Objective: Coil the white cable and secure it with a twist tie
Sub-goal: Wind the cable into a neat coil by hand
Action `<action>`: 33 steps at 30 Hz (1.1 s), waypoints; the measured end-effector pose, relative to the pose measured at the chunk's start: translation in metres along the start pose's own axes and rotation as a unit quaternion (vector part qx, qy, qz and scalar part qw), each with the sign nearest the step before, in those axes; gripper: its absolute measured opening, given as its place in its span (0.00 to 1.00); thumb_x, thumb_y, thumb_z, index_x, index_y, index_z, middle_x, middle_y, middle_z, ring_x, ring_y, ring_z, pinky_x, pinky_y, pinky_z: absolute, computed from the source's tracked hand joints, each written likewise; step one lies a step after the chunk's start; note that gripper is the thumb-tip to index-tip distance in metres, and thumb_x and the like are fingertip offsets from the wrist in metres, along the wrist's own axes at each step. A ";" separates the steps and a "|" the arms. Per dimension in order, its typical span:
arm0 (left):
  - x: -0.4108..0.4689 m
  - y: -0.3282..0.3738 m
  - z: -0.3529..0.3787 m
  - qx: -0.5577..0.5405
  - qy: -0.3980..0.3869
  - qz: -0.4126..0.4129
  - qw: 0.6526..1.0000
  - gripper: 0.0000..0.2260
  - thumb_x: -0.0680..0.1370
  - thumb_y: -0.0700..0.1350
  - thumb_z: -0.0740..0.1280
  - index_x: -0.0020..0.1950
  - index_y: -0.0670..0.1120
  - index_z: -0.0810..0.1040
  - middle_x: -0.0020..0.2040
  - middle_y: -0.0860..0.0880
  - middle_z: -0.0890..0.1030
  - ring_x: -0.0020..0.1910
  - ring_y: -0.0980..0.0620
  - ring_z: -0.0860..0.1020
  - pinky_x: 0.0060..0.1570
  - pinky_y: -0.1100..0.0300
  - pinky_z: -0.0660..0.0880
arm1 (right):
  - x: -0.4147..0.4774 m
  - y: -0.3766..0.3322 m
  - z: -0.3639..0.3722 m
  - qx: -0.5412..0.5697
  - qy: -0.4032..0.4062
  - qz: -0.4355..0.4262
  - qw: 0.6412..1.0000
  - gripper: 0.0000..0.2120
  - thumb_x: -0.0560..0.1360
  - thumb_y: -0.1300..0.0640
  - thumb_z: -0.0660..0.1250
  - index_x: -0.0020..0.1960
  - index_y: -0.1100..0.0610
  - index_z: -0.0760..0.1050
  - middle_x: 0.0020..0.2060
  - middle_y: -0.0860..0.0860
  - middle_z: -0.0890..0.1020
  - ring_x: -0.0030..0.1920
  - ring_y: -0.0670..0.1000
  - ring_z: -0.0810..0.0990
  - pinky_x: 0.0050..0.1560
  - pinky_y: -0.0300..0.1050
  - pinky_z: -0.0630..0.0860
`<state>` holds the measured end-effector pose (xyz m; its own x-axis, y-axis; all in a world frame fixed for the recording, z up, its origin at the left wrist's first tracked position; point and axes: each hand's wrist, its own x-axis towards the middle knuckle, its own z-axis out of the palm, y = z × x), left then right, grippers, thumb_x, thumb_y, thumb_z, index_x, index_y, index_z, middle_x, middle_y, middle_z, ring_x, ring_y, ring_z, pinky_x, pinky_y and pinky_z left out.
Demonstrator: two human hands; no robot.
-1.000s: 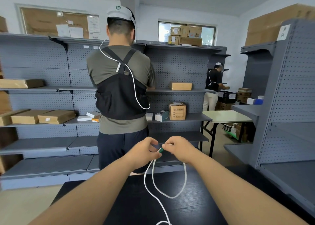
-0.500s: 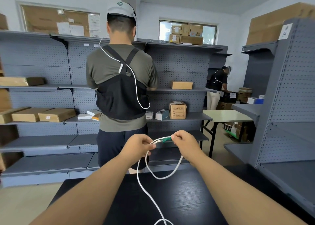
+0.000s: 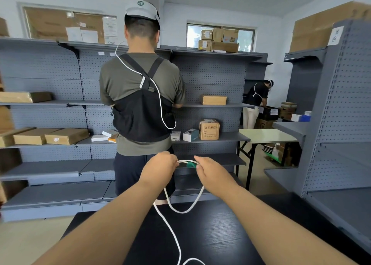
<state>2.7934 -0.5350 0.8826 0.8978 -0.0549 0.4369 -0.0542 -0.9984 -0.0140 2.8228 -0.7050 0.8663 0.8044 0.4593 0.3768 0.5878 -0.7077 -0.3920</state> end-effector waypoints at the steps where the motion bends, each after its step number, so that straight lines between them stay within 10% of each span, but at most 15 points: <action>1: 0.000 0.000 0.000 0.000 -0.003 0.002 1.000 0.11 0.81 0.46 0.58 0.53 0.44 0.78 0.40 0.48 0.71 0.46 0.47 0.76 0.44 0.57 0.70 | 0.001 0.000 0.000 -0.019 -0.007 -0.005 1.000 0.21 0.81 0.51 0.54 0.73 0.55 0.62 0.66 0.51 0.72 0.64 0.51 0.71 0.62 0.46 0.69; 10: -0.006 0.008 0.016 0.030 0.008 0.004 0.999 0.04 0.76 0.37 0.64 0.50 0.45 0.72 0.37 0.52 0.67 0.35 0.49 0.71 0.32 0.59 0.67 | 0.005 -0.017 -0.001 -0.275 0.041 -0.054 0.959 0.07 0.78 0.62 0.59 0.54 0.60 0.73 0.45 0.56 0.79 0.42 0.58 0.79 0.34 0.45 0.64; 22: -0.029 0.008 0.039 -0.215 0.040 -0.133 0.967 0.08 0.80 0.48 0.58 0.44 0.46 0.66 0.36 0.51 0.73 0.34 0.49 0.72 0.34 0.57 0.65 | 0.014 -0.004 -0.008 -0.057 0.127 0.185 0.973 0.09 0.78 0.56 0.62 0.49 0.57 0.80 0.41 0.55 0.82 0.37 0.54 0.76 0.32 0.37 0.64; 33: -0.019 0.007 0.012 0.079 -0.016 -0.018 0.997 0.14 0.73 0.32 0.62 0.56 0.44 0.66 0.43 0.46 0.66 0.38 0.43 0.77 0.31 0.55 0.66 | -0.001 0.001 0.001 -0.171 0.063 0.113 0.977 0.10 0.75 0.68 0.58 0.55 0.59 0.68 0.47 0.57 0.78 0.47 0.60 0.79 0.37 0.46 0.67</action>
<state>2.7814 -0.5411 0.8632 0.9118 -0.0177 0.4104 0.0447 -0.9889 -0.1418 2.8225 -0.7055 0.8646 0.8809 0.2159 0.4212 0.3149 -0.9317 -0.1812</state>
